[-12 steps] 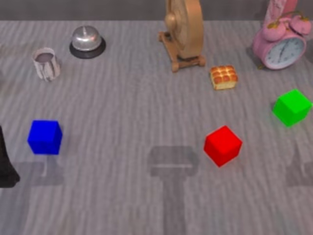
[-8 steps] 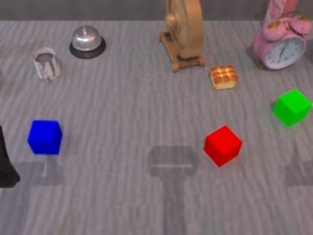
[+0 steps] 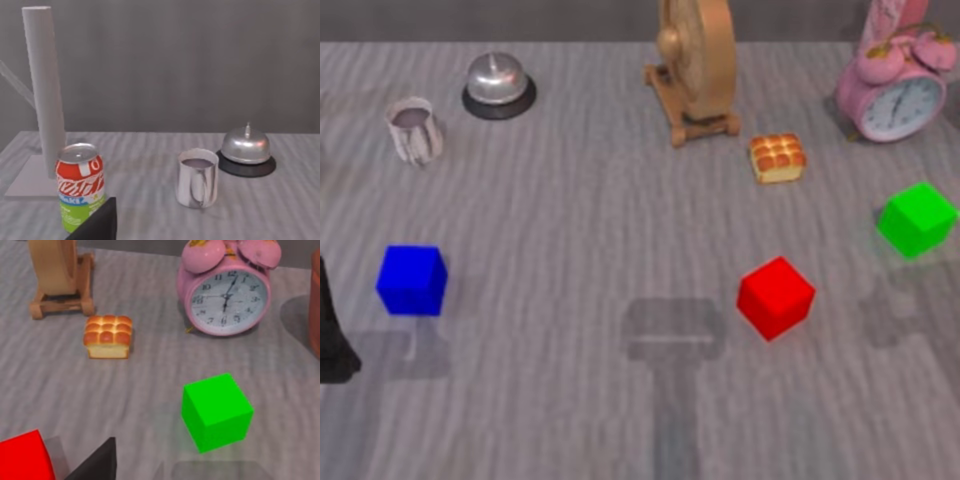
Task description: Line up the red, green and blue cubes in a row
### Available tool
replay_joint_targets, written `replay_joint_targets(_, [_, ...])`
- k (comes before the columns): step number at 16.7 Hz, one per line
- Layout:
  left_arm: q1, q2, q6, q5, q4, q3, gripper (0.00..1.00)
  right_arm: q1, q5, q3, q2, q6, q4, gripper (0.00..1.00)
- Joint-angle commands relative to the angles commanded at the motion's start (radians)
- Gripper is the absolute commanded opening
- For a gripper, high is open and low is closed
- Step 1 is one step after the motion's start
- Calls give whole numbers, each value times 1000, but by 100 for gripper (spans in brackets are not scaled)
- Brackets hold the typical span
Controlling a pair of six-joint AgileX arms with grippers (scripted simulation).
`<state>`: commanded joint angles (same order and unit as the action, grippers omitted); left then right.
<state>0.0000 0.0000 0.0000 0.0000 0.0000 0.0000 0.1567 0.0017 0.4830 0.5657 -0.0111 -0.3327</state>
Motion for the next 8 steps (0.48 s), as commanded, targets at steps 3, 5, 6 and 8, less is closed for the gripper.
replay_joint_targets(3, [0,0,0,0,0,0,100,81,-2,240,317,-11,-175,100])
replay_joint_targets(5, [0,0,0,0,0,0,100,137,-3,405,536,-18,-296,100])
replay_joint_targets(6, [0,0,0,0,0,0,100,164,-3,487,645,-22,-356,100])
replay_joint_targets(8, [0,0,0,0,0,0,100,216,-4,646,854,-28,-469,100])
